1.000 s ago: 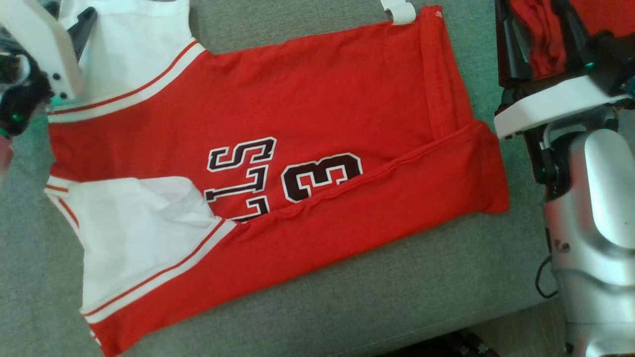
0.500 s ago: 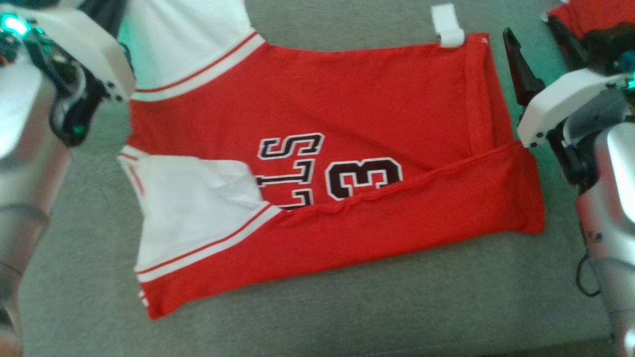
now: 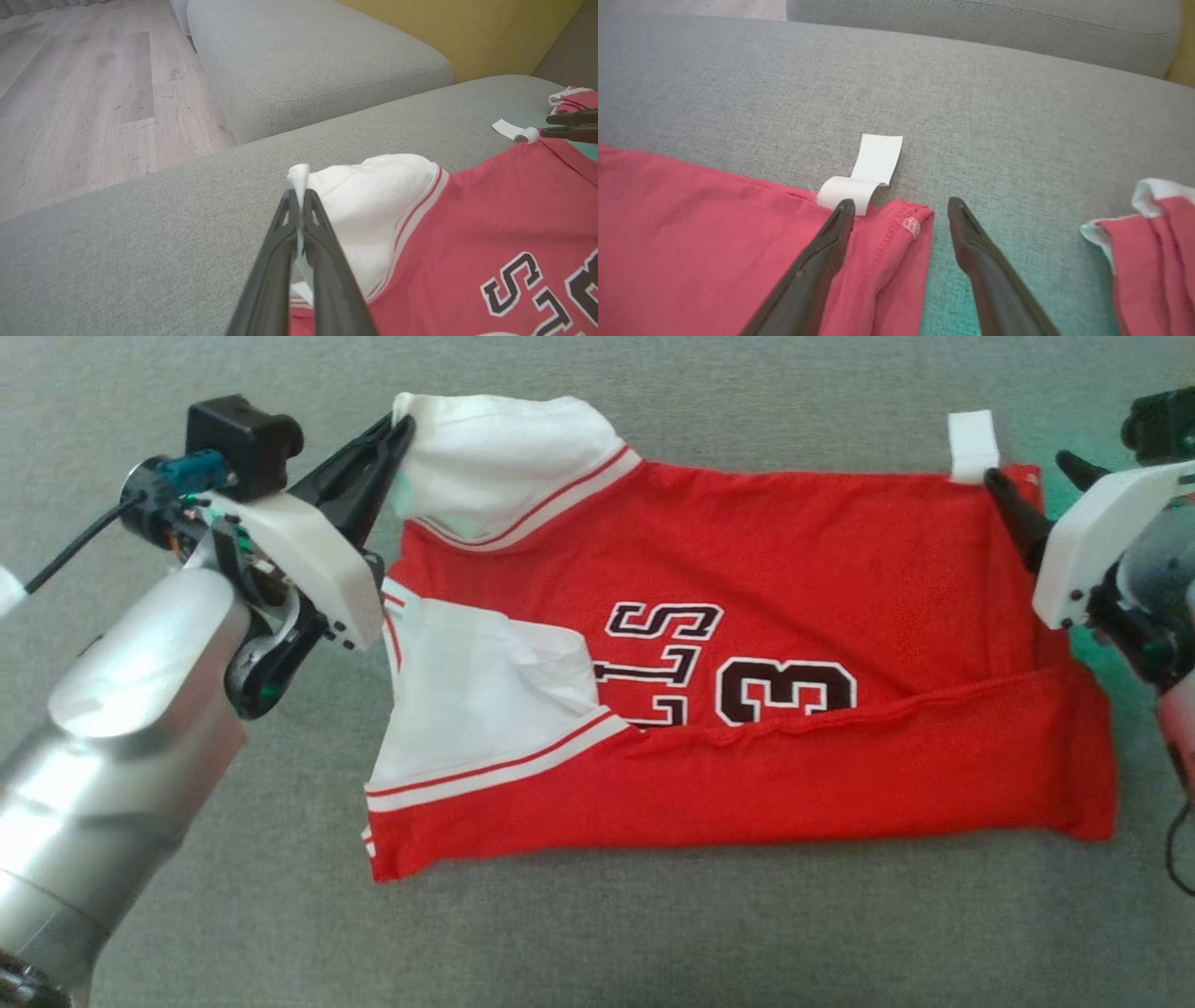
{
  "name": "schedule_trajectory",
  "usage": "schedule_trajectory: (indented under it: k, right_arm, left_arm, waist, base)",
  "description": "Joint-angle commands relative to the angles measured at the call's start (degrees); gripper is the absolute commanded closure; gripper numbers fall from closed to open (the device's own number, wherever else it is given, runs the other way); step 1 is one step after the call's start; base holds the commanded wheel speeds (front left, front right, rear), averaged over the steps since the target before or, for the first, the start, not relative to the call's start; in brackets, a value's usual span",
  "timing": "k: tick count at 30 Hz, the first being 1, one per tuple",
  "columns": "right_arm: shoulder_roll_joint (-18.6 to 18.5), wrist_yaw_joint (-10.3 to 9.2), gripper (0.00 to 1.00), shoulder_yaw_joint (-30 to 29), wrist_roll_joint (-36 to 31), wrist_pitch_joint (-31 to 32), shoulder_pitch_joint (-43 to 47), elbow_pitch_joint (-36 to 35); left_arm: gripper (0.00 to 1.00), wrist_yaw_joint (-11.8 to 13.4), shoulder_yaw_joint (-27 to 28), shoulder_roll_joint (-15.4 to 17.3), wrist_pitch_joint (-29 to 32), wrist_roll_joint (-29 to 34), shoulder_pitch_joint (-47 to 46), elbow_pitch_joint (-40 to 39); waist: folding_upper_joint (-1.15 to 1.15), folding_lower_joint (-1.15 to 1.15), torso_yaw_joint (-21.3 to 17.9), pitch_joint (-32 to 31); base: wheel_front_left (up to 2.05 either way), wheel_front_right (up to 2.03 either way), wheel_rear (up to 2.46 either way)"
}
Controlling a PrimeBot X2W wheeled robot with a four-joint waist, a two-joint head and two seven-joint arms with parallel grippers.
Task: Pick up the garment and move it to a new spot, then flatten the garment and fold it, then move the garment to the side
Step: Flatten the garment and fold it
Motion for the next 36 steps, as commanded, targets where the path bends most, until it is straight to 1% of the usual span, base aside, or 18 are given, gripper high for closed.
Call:
schedule_trajectory:
  k: [1,5,10,11,12,13,15,18,23,27,32,36]
  right_arm:
    - [-1.7,-0.05,0.00,0.9,1.4,0.6,-1.8,-0.7]
    - [-3.6,-0.05,0.00,3.1,3.7,2.9,-3.1,2.4]
    - [-4.3,-0.05,0.00,5.8,6.7,5.3,-4.3,4.8]
    - [-4.2,-0.05,0.12,6.3,7.6,5.9,-4.4,5.1]
    - [-4.3,-0.05,0.96,6.7,8.3,6.3,-4.6,5.2]
    - [-4.3,-0.05,1.00,7.2,8.9,6.7,-4.8,5.3]
    - [-4.3,-0.05,1.00,7.7,10.4,7.0,-5.4,5.1]
    - [-4.6,-0.05,1.00,8.0,11.5,5.1,-7.1,4.4]
    - [-4.4,-0.05,1.00,8.0,11.8,-1.0,-11.3,3.0]
    - [-4.1,-0.05,1.00,8.8,10.4,-5.2,-15.5,3.1]
    - [-3.0,-0.05,1.00,9.8,8.1,-10.4,-21.0,4.6]
    - [-1.9,-0.05,1.00,10.1,6.1,-15.4,-24.4,6.6]
  left_arm:
    - [1.00,0.1,1.6,1.8,-0.1,0.3,-2.0,-1.7]
    - [1.00,0.1,1.0,1.7,0.2,0.2,-2.3,-2.4]
    - [1.00,0.1,0.9,1.9,0.2,0.2,-2.8,-2.0]
    - [1.00,0.1,0.9,1.9,0.2,0.2,-2.9,-1.8]
    - [1.00,0.1,0.9,1.9,0.2,0.1,-3.0,-1.6]
    - [1.00,0.2,0.9,2.0,0.2,0.2,-3.2,-1.2]
    - [1.00,0.3,1.0,2.2,0.0,0.3,-3.5,-0.4]
    - [1.00,0.5,1.4,2.4,-0.4,0.3,-4.3,0.8]
    - [1.00,1.0,2.4,2.6,-1.6,0.9,-7.1,3.0]
    - [1.00,1.1,3.1,2.6,-3.3,2.2,-11.1,6.0]
    - [1.00,1.2,3.1,2.3,-7.4,5.7,-17.8,10.8]
    - [1.00,2.1,3.1,1.1,-12.3,8.5,-22.5,15.5]
  waist:
    - [0.00,0.01,0.6,0.3]
    - [0.00,0.01,1.4,0.8]
    - [0.00,0.01,1.7,1.2]
    - [0.00,0.01,1.6,1.2]
    - [0.00,0.01,1.6,1.3]
    - [0.00,0.01,1.4,1.3]
    - [0.00,0.01,1.1,1.3]
    - [0.00,0.01,0.4,1.5]
    - [0.00,0.01,-0.9,2.7]
    - [0.00,0.01,-2.0,4.4]
    - [0.00,0.01,-3.2,6.7]
    - [0.00,0.01,-3.6,7.9]
  base:
    - [0.00,0.00,0.00]
    - [0.00,0.00,0.00]
    - [0.00,0.00,0.00]
    - [0.00,0.00,0.00]
    - [0.00,0.00,0.00]
    - [0.00,0.00,0.00]
    - [0.00,0.00,0.00]
    - [0.00,0.00,0.00]
    - [0.00,0.00,0.00]
    - [0.00,0.00,0.00]
    - [0.00,0.00,0.00]
    - [0.00,0.00,0.00]
